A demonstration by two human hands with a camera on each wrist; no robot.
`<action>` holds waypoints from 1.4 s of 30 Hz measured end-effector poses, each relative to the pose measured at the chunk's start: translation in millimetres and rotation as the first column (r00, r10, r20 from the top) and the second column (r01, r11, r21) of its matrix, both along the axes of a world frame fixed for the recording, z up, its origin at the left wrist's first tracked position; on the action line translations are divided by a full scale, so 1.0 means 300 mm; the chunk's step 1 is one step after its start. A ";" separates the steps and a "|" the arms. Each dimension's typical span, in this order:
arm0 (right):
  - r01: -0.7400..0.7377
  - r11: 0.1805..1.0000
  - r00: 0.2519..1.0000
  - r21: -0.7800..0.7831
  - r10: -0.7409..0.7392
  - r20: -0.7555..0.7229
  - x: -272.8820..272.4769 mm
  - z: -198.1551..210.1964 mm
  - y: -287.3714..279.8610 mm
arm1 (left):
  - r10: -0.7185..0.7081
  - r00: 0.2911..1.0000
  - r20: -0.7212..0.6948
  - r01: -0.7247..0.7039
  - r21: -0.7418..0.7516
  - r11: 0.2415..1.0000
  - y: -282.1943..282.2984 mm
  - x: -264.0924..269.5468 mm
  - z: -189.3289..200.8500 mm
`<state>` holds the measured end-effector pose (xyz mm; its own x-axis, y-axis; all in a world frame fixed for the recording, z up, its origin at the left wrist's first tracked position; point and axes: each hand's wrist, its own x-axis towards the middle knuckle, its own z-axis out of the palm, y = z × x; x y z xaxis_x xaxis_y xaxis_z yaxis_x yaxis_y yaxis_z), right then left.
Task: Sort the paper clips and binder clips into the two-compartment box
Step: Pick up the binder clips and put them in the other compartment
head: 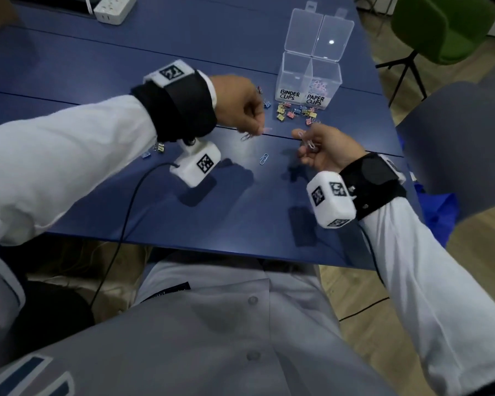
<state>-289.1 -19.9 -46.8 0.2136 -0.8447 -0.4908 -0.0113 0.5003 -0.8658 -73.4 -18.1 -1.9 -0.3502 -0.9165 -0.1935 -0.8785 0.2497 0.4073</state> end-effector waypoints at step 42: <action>0.184 0.935 0.889 0.304 -0.290 0.355 0.057 0.014 0.025 | -0.187 0.981 -0.053 0.170 -0.234 0.957 -0.055 -0.130 -0.010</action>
